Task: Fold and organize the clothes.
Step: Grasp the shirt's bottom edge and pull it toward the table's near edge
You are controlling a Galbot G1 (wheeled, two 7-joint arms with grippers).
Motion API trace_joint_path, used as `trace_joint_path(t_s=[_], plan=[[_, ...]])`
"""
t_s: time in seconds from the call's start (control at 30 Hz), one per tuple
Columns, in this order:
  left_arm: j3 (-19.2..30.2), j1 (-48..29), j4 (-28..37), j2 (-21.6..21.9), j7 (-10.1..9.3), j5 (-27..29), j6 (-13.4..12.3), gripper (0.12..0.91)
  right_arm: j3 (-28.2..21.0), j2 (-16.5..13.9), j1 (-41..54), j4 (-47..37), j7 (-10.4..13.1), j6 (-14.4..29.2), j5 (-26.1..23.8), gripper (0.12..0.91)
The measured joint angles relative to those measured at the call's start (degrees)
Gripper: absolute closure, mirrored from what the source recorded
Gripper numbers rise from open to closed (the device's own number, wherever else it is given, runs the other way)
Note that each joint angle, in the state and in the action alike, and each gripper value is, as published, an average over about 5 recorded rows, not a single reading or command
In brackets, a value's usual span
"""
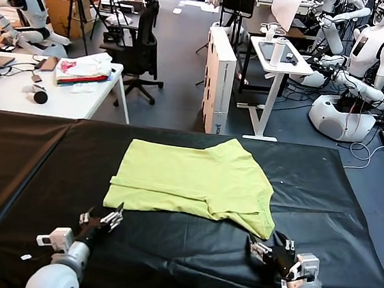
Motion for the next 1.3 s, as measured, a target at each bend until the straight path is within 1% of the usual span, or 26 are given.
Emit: trace_joint_path(t_s=[0.03, 0.07, 0.13, 0.17, 0.2, 0.27, 0.43, 0.57, 0.73, 0.97, 1.07, 1.13, 1.17, 1.23, 1.27, 1.3], plan=[[0.0, 0.0, 0.0, 0.0, 0.0, 0.0, 0.0, 0.545, 0.0, -0.1, -0.1, 0.1, 0.0, 0.0, 0.0, 0.705], [0.0, 0.0, 0.1, 0.0, 0.01, 0.0, -0.1, 0.621, 0.1, -0.2, -0.2, 0.2, 0.1, -0.1, 0.1, 0.762], [0.0, 0.0, 0.2, 0.0, 0.01, -0.1, -0.1, 0.734, 0.2, -0.5, -0.4, 0.5, 0.2, -0.2, 0.4, 0.85], [-0.1, 0.0, 0.3, 0.0, 0.02, -0.1, -0.2, 0.794, 0.4, -0.8, -0.6, 0.7, 0.4, -0.4, 0.7, 0.875], [-0.1, 0.0, 0.4, 0.0, 0.02, -0.1, -0.2, 0.835, 0.5, -1.0, -0.7, 0.9, 0.6, -0.6, 1.2, 0.881], [-0.2, 0.0, 0.5, 0.0, 0.03, -0.1, -0.2, 0.876, 0.9, -1.6, -1.1, 1.5, 1.4, -1.3, 2.3, 0.887], [-0.5, 0.6, 0.4, 0.8, 0.01, -0.1, -0.1, 0.882, 2.8, -3.8, -2.9, 3.7, 3.4, -4.2, 6.4, 0.887], [-1.3, 1.6, -0.5, 2.0, -0.39, -0.4, 0.1, 0.882, 5.0, -5.7, -5.2, 5.9, 4.4, -6.5, 9.3, 0.887], [-2.7, 4.4, -3.3, 3.7, -1.13, -1.1, 0.4, 0.882, 7.4, -7.1, -8.7, 9.1, 4.7, -8.3, 10.4, 0.887], [-4.8, 10.9, -8.7, 4.5, -1.43, 0.3, 0.4, 0.882, 8.7, -7.5, -12.0, 12.2, 5.0, -9.0, 11.0, 0.887], [-5.3, 13.5, -10.0, 4.5, -1.44, 0.9, 0.2, 0.882, 8.8, -7.6, -12.5, 12.7, 4.7, -9.6, 11.0, 0.887], [-5.7, 14.9, -10.6, 4.4, -1.44, 1.1, 0.0, 0.882, 8.9, -7.7, -12.8, 13.1, 4.1, -10.4, 11.0, 0.879], [-5.8, 15.5, -10.8, 4.3, -1.44, 1.2, -0.1, 0.882, 9.0, -7.8, -13.0, 13.4, 3.8, -10.8, 11.0, 0.859], [-5.8, 16.5, -11.2, 4.1, -1.54, 1.4, -0.1, 0.869, 9.5, -8.1, -13.5, 14.0, 3.2, -11.6, 11.3, 0.782], [-5.9, 16.9, -11.3, 3.9, -1.66, 1.6, -0.1, 0.845, 9.7, -8.3, -13.7, 14.4, 3.0, -12.0, 11.5, 0.728], [-5.9, 17.2, -11.5, 3.8, -1.81, 1.7, -0.1, 0.802, 9.9, -8.5, -13.9, 14.7, 2.9, -12.2, 11.7, 0.655]])
